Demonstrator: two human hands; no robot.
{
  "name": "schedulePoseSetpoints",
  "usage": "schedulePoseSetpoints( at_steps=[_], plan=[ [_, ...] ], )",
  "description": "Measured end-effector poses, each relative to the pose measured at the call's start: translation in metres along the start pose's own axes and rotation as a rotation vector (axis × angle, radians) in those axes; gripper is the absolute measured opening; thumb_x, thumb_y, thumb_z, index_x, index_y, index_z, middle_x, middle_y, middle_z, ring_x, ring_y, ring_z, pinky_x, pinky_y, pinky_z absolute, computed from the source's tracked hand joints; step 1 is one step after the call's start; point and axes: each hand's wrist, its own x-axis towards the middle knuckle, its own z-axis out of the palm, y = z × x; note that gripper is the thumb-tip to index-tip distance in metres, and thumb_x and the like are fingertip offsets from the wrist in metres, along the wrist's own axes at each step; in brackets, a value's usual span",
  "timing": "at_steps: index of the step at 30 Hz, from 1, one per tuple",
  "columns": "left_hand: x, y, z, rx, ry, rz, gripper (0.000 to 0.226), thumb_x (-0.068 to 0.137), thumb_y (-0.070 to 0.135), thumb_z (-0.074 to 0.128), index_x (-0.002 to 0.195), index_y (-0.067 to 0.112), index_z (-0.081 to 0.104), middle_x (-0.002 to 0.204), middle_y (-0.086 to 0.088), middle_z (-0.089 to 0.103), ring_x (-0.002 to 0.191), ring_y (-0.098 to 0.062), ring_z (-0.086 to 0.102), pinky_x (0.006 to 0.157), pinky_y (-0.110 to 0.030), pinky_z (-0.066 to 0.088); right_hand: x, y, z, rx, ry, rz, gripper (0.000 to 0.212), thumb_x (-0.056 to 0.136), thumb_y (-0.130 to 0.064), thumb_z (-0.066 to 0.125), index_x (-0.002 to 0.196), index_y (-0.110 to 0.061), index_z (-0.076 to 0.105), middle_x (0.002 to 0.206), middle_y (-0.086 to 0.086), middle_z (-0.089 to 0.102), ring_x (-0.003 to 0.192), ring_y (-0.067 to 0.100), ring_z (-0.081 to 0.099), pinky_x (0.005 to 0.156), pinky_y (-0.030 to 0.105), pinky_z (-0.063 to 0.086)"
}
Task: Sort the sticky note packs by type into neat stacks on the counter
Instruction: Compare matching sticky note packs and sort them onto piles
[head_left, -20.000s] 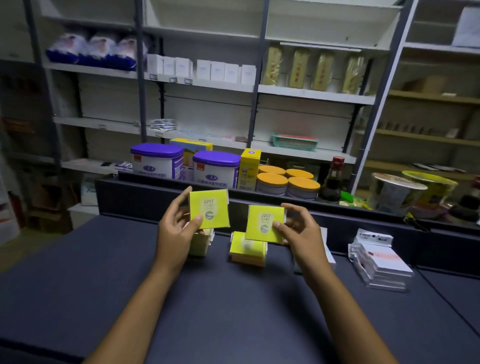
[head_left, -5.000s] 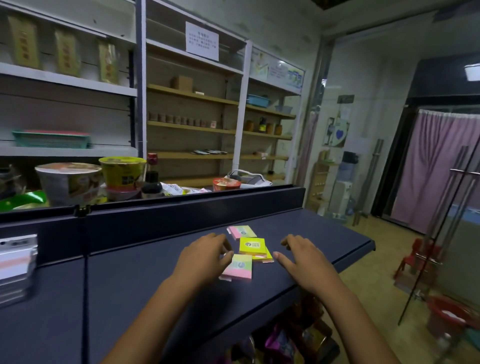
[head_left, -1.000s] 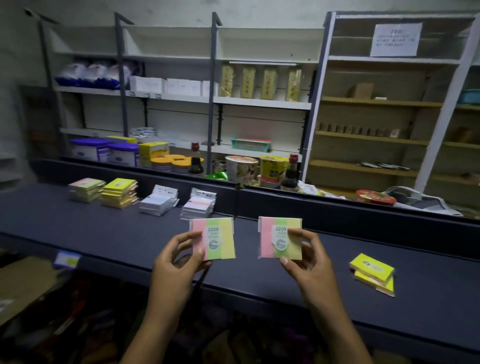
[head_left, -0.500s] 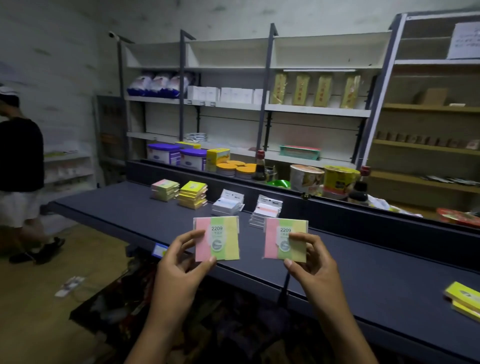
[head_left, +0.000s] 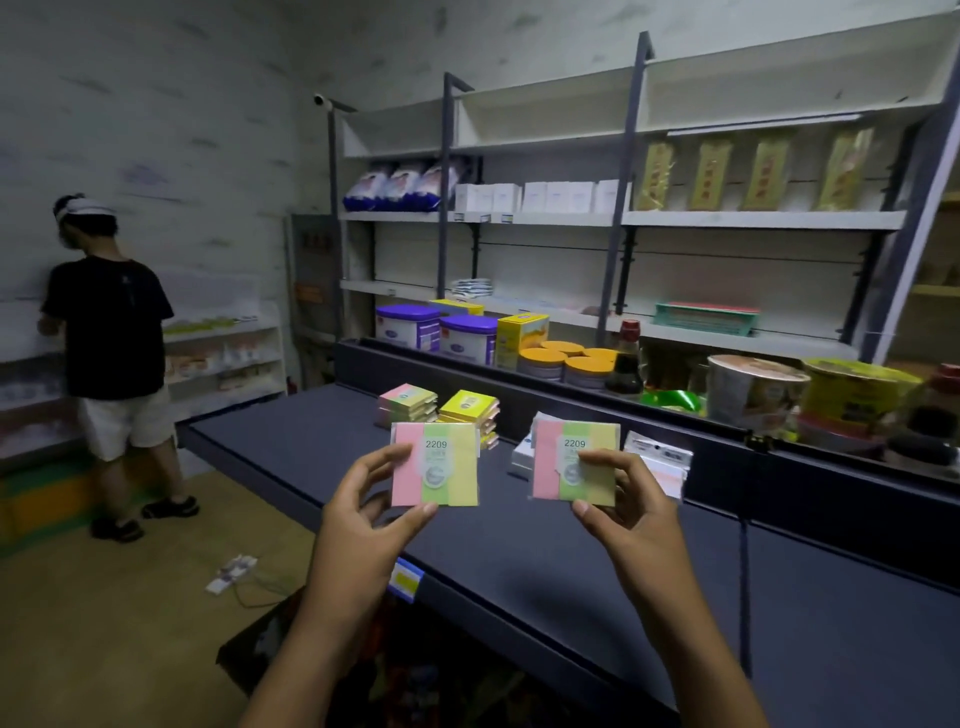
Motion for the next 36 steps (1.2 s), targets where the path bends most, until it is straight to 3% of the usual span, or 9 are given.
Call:
schedulePoseSetpoints(
  at_steps=[5, 13, 16, 20, 24, 27, 33, 36],
  plan=[
    [0.042, -0.018, -0.015, 0.004, 0.007, 0.013, 0.055, 0.077, -0.004, 0.077, 0.121, 0.026, 0.063, 0.123, 0.006, 0.067, 0.108, -0.009, 0.068, 0.079, -0.021, 0.058, 0.038, 0.014, 0.026, -0.012, -0.015, -0.014, 0.042, 0.088, 0.008, 0.066, 0.112, -0.026, 0.064, 0.112, -0.007, 0.068, 0.103, 0.01, 0.067, 0.078, 0.02, 0.055],
    [0.138, -0.056, -0.044, 0.045, -0.036, 0.053, 0.056, 0.075, -0.002, 0.08, 0.122, 0.021, 0.063, 0.122, 0.006, 0.067, 0.111, -0.013, 0.065, 0.092, -0.041, 0.057, 0.098, 0.036, 0.075, -0.068, 0.037, -0.033, 0.052, 0.087, 0.008, 0.067, 0.119, -0.033, 0.062, 0.118, -0.002, 0.065, 0.099, 0.007, 0.067, 0.067, 0.017, 0.056],
    [0.182, -0.078, -0.057, 0.064, -0.085, 0.07, 0.056, 0.074, 0.0, 0.081, 0.122, 0.022, 0.064, 0.121, 0.009, 0.067, 0.112, -0.01, 0.064, 0.094, -0.032, 0.055, 0.123, 0.044, 0.096, -0.117, 0.08, -0.04, 0.052, 0.088, 0.004, 0.069, 0.119, -0.037, 0.061, 0.113, -0.008, 0.067, 0.098, 0.006, 0.068, 0.064, 0.02, 0.057],
    [0.24, -0.106, -0.075, 0.086, -0.152, 0.088, 0.057, 0.074, 0.0, 0.081, 0.123, 0.022, 0.064, 0.12, 0.014, 0.066, 0.105, 0.003, 0.063, 0.084, -0.013, 0.052, 0.157, 0.054, 0.127, -0.18, 0.121, -0.056, 0.051, 0.086, 0.004, 0.07, 0.12, -0.033, 0.06, 0.108, -0.018, 0.068, 0.1, 0.004, 0.068, 0.07, 0.021, 0.058],
    [0.293, -0.14, -0.09, 0.122, -0.201, 0.067, 0.054, 0.074, 0.001, 0.081, 0.121, 0.022, 0.066, 0.121, 0.013, 0.066, 0.11, 0.0, 0.061, 0.093, -0.019, 0.05, 0.189, 0.063, 0.155, -0.192, 0.128, -0.05, 0.051, 0.087, 0.005, 0.069, 0.121, -0.032, 0.059, 0.109, -0.015, 0.069, 0.105, 0.006, 0.068, 0.08, 0.021, 0.057],
    [0.324, -0.162, -0.099, 0.142, -0.266, 0.05, 0.051, 0.076, -0.001, 0.08, 0.119, 0.022, 0.066, 0.119, 0.012, 0.066, 0.108, 0.008, 0.059, 0.091, -0.009, 0.048, 0.21, 0.068, 0.173, -0.22, 0.138, -0.044, 0.051, 0.088, 0.004, 0.068, 0.121, -0.033, 0.058, 0.113, -0.01, 0.067, 0.106, 0.009, 0.068, 0.082, 0.031, 0.06],
    [0.372, -0.193, -0.103, 0.216, -0.407, 0.008, 0.047, 0.078, 0.002, 0.078, 0.12, 0.017, 0.066, 0.118, 0.006, 0.066, 0.11, -0.006, 0.059, 0.084, 0.001, 0.041, 0.248, 0.076, 0.204, -0.233, 0.145, -0.06, 0.051, 0.088, 0.006, 0.067, 0.121, -0.032, 0.058, 0.115, -0.003, 0.066, 0.102, 0.006, 0.068, 0.078, 0.024, 0.058],
    [0.385, -0.202, -0.1, 0.258, -0.498, 0.0, 0.045, 0.081, 0.003, 0.076, 0.123, 0.018, 0.066, 0.122, 0.004, 0.065, 0.116, -0.011, 0.058, 0.087, -0.001, 0.041, 0.262, 0.082, 0.214, -0.229, 0.155, -0.054, 0.051, 0.087, 0.006, 0.067, 0.121, -0.031, 0.058, 0.117, -0.001, 0.065, 0.1, 0.005, 0.068, 0.075, 0.022, 0.057]
  ],
)
